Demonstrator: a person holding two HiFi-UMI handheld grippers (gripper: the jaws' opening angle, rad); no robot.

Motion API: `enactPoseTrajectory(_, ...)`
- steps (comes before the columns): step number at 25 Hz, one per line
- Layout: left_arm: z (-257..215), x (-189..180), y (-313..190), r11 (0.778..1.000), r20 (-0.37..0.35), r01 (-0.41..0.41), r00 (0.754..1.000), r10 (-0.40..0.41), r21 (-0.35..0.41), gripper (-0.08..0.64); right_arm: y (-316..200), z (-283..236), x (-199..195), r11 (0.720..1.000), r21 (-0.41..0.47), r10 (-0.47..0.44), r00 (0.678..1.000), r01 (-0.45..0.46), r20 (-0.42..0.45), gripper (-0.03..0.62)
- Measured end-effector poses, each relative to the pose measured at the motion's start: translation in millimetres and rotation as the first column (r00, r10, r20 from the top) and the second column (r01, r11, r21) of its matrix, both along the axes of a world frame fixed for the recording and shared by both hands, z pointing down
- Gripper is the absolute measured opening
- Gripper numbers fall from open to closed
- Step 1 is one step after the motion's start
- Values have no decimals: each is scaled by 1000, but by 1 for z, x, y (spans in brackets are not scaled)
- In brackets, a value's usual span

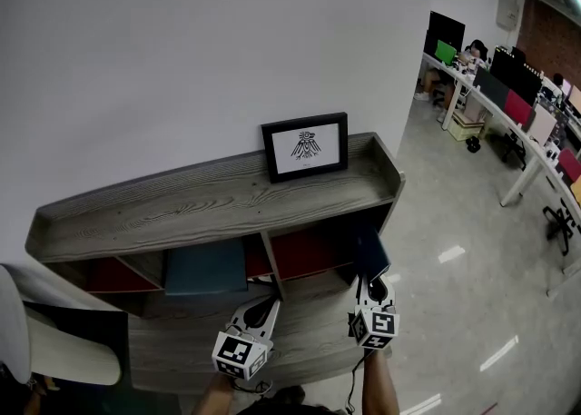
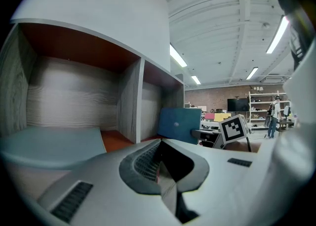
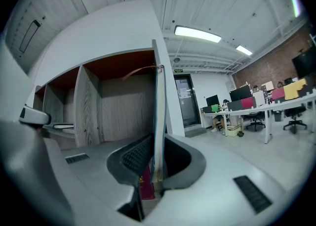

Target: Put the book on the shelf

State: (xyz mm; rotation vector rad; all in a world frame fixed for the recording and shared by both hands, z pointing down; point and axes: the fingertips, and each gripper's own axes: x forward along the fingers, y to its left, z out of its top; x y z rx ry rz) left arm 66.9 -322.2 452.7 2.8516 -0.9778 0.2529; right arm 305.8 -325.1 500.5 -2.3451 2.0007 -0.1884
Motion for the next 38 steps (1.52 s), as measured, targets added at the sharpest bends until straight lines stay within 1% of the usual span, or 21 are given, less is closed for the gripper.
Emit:
enactPoseTrajectory(3,0,-3,1,1000,1,6,1000,-6,-2,5,3,-1,-1,1000,10,13,1000,-13,-16,72)
enactPoseTrajectory(4,0,-4,2,1000,1,8,1000,-8,-3,5,4,-1,-2,1000,13,7,1000,-7,-17,100)
enactPoseTrajectory(5,0,-5,2,1000,1,9,1000,-9,-3,5,6,0,-3,1000,13,-3,1000,3,-18,153)
enactPoseTrajectory(7,1,-6,4,1000,0,13,1000,-13,-3,5,10,2,-5,1000,11,-18,1000,18,-19,206)
enactPoseTrajectory(8,1,-7,5,1000,-1,13,1000,-13,-4,5,12,2,-6,1000,10,-20,1000,20,-21,220)
enactPoseTrajectory(11,0,-5,11,1000,-4,10,1000,-10,-3,5,23,0,-5,1000,10,-21,999,21,-28,230)
enactPoseTrajectory(15,0,-1,24,1000,-10,1,1000,-1,-1,5,41,-10,-5,999,23,-34,999,35,-39,230)
enactPoseTrajectory(20,-7,2,45,1000,-20,3,1000,-2,10,5,68,-37,-16,995,50,-77,995,81,-69,230)
enactPoseTrajectory(23,-8,2,61,1000,-22,15,1000,-15,13,5,86,-54,-26,988,80,-123,988,131,-89,229)
enactPoseTrajectory(26,-14,2,79,999,-27,33,999,-33,25,5,105,-70,-39,976,114,-176,980,186,-91,229)
enactPoseTrajectory(29,-20,3,99,998,-29,50,998,-49,47,5,127,-80,-51,962,127,-231,968,242,-100,219)
enactPoseTrajectory(34,-28,4,138,993,-43,98,995,-95,71,5,164,-81,-67,938,107,-318,942,329,-108,163)
enactPoseTrajectory(38,-33,4,176,987,-48,138,990,-135,84,5,199,-84,-77,916,121,-369,922,382,-119,109)
